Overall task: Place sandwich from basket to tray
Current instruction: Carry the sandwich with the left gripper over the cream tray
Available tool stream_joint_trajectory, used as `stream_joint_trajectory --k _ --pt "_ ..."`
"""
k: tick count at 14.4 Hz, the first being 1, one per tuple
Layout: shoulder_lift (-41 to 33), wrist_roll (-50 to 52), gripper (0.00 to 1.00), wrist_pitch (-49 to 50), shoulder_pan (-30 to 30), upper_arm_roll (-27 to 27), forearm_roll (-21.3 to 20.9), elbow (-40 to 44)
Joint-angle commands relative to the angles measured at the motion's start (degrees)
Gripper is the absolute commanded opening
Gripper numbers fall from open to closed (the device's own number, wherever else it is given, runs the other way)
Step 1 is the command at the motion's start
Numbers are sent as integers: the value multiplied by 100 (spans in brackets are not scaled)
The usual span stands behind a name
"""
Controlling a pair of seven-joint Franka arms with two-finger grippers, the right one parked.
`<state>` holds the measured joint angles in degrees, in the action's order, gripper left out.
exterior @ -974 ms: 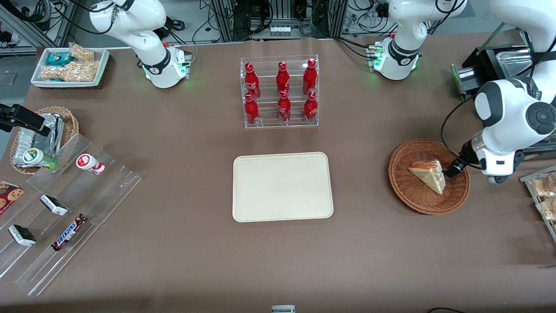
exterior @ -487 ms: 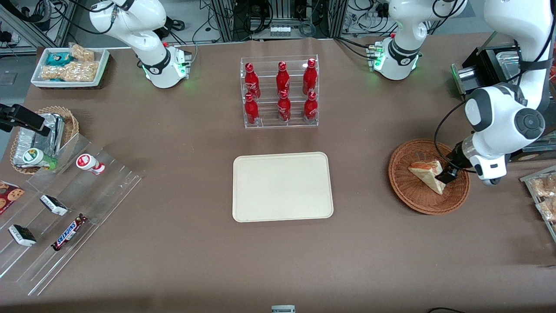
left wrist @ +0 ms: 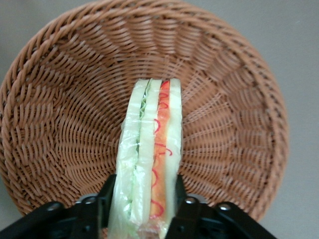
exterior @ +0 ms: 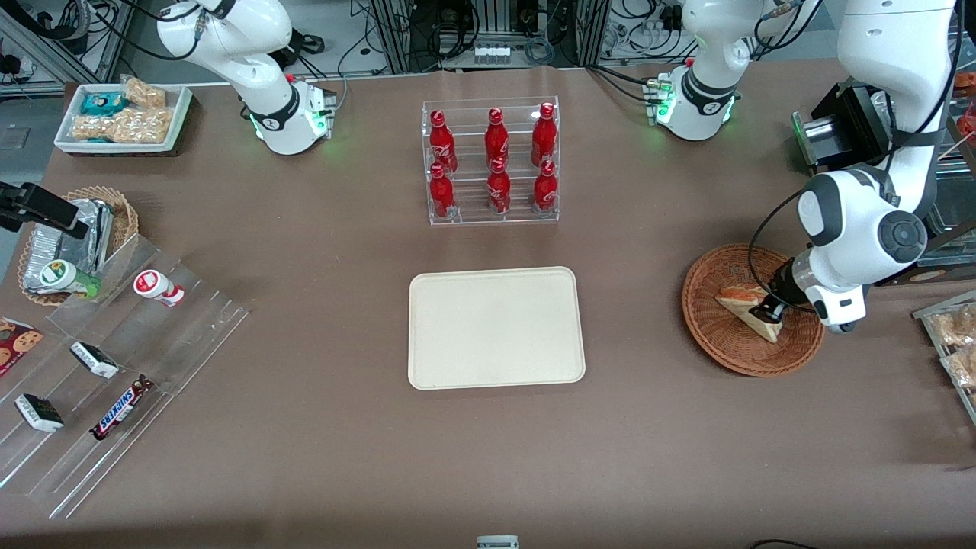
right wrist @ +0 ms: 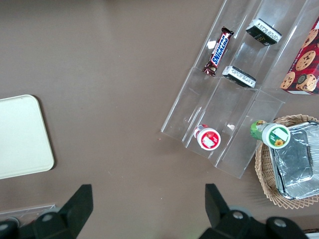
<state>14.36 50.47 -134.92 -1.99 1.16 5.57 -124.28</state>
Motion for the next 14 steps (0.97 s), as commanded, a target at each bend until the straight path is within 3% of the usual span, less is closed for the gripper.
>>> stream_joint_trajectory --k 1,3,8,14 --pt "-135 42 3 1094 111 -63 75 718" --pt "-82 42 4 1703 277 -282 84 1307" --pt "312 104 4 1785 1155 -1038 76 1906" --pt "1595 42 6 1346 2729 -1065 -187 3225"
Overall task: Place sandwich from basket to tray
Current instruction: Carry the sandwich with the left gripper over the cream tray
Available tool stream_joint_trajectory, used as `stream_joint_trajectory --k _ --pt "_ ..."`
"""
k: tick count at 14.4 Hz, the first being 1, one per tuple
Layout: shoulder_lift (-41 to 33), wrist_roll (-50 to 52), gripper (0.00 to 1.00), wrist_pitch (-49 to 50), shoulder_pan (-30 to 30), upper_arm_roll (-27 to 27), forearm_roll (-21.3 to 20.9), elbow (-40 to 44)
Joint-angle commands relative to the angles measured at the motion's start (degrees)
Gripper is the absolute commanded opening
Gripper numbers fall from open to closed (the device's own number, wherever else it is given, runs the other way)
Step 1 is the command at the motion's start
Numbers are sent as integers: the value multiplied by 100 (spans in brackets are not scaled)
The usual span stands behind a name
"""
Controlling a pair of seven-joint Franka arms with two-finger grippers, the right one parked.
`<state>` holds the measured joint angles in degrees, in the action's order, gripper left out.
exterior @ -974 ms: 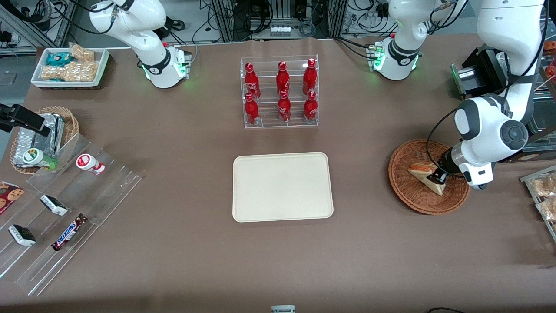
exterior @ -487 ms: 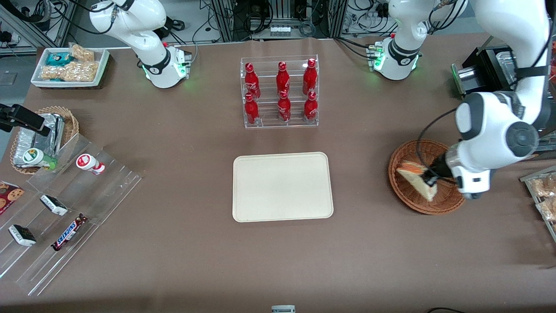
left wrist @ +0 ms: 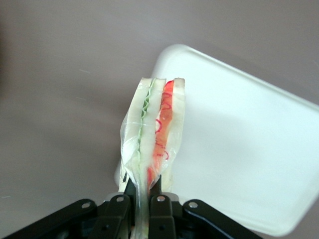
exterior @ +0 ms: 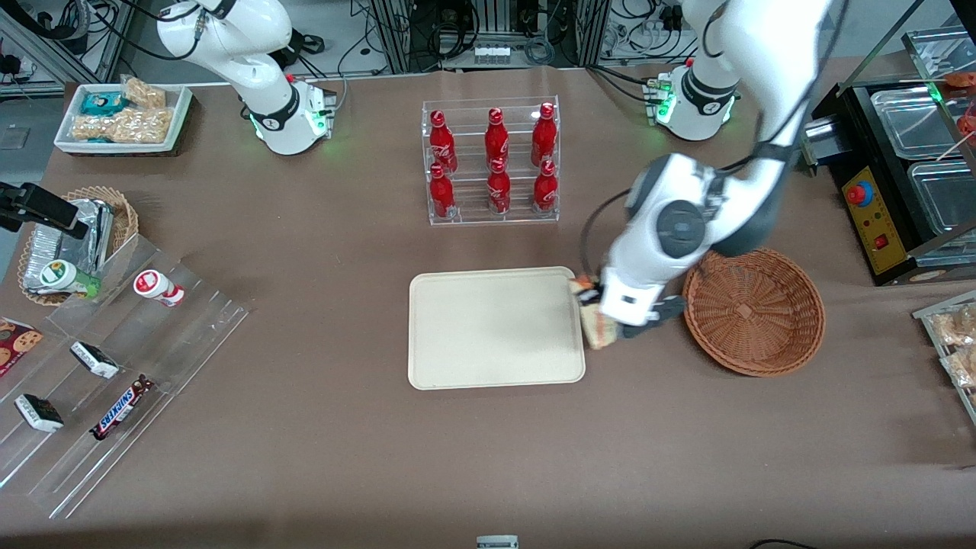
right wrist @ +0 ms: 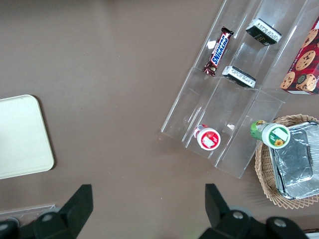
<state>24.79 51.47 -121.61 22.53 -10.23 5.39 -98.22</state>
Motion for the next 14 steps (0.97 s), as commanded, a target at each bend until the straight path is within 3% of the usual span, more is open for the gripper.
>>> stream_joint_trajectory --k 1,5,11,14 --pt "718 -67 7 -125 400 65 -300 751" --pt "1360 -391 7 -539 866 65 -442 1234" --pt "1730 -542 8 -828 1007 21 -363 1394" --pt "1775 -506 16 -961 999 -67 31 1376"
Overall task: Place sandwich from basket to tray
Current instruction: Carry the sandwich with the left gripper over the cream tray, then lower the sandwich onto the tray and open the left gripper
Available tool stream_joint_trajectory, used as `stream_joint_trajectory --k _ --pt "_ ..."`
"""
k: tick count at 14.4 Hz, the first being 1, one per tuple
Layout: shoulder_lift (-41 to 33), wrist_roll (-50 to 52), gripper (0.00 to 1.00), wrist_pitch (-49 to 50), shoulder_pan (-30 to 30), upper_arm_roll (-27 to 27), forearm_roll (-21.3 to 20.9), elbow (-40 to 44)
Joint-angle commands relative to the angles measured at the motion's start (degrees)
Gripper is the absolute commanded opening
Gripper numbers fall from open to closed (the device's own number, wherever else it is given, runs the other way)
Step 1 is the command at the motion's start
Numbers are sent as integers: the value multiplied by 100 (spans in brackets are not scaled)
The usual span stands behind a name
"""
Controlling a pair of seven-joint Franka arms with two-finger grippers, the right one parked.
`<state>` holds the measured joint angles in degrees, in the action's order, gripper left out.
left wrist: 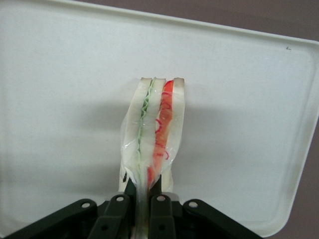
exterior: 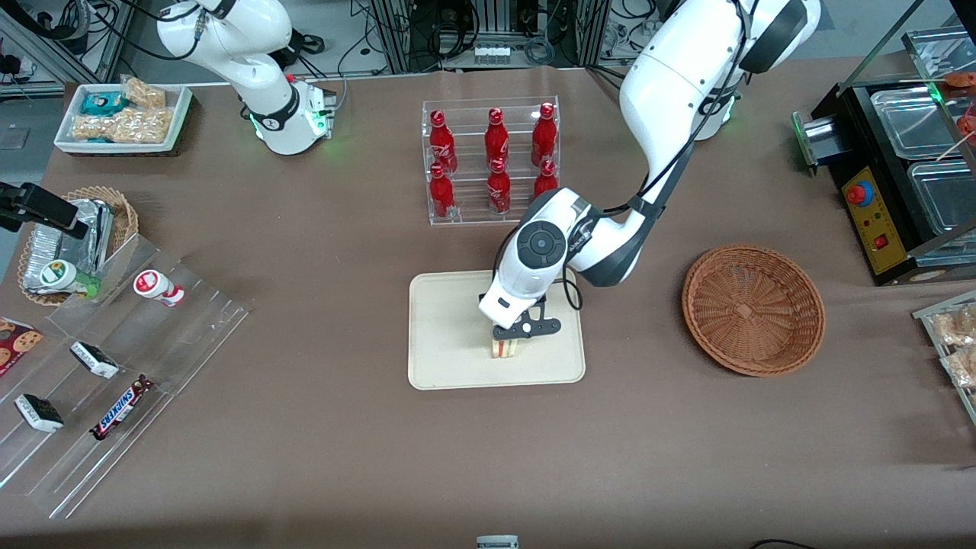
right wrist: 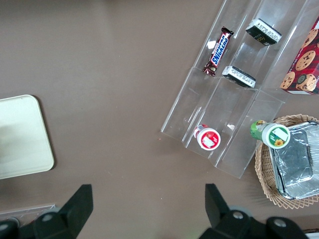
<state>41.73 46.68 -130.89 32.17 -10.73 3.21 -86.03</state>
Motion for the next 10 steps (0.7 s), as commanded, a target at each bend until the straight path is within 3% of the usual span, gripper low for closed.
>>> stream_joint_trajectory --k 1,2,3,8,10 --pt "72 -10 39 -33 1 -17 398 182" --pt "29 -9 84 -33 -35 0 565 200" --pt "-59 -1 100 -15 -35 18 610 200" --pt "-936 -175 100 844 -438 45 436 148" --pt "-1253 -177 100 1589 -510 36 -186 165"
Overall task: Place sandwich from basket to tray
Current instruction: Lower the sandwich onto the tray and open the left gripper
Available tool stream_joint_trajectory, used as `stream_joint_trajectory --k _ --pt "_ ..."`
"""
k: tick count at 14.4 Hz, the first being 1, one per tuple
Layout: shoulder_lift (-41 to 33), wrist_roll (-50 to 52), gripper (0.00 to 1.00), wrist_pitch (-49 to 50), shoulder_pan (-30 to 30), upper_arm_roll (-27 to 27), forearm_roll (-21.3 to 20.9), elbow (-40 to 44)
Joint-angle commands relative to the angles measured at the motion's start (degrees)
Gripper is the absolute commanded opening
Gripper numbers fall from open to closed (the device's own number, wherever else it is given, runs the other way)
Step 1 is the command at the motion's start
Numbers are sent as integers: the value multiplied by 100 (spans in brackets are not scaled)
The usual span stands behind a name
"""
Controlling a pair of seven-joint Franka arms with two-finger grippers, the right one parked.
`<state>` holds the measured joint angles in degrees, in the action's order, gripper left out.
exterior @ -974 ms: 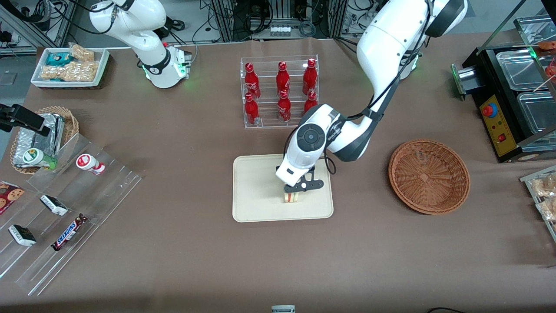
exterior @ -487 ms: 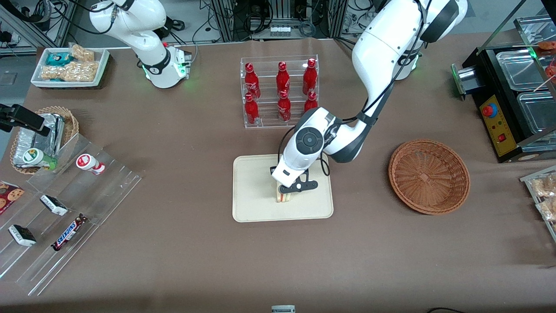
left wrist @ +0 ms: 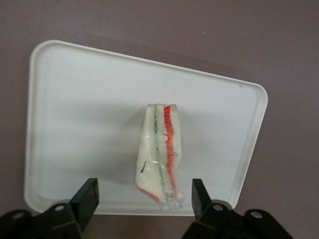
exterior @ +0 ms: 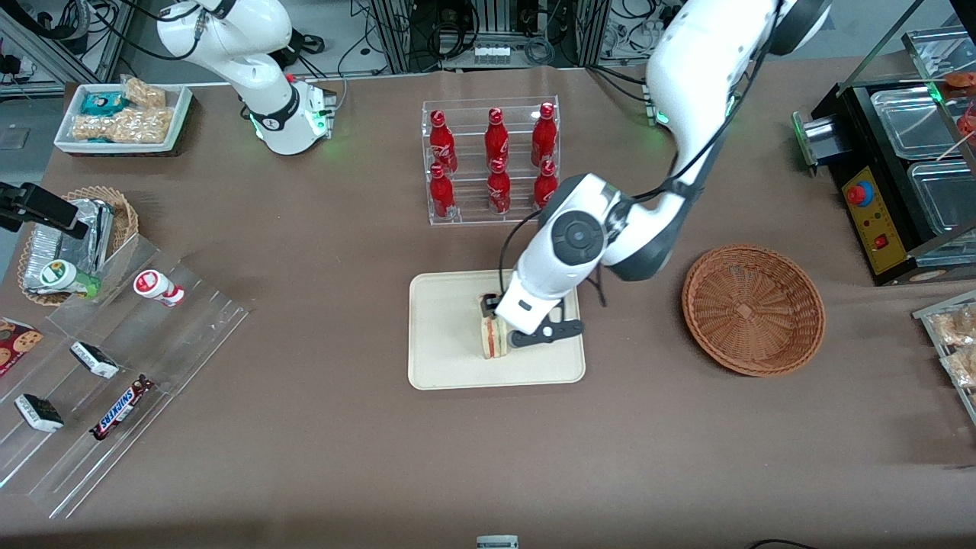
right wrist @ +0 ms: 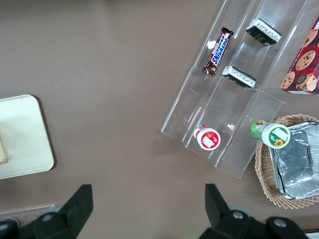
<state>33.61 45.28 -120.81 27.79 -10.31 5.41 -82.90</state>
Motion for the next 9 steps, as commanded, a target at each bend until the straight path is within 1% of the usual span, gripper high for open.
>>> stream_joint_trajectory --k 1,2,3,6,9 --pt "-538 -37 100 802 -81 -6 -592 -139" --pt "-652 -37 100 1013 -116 2 -733 -182" --pt "-801 -28 100 1259 -221 72 -769 -270" --pt "-1118 -143 100 1428 -861 125 -778 -472" --pt "-1540 -834 100 1647 -1415 125 -778 -806"
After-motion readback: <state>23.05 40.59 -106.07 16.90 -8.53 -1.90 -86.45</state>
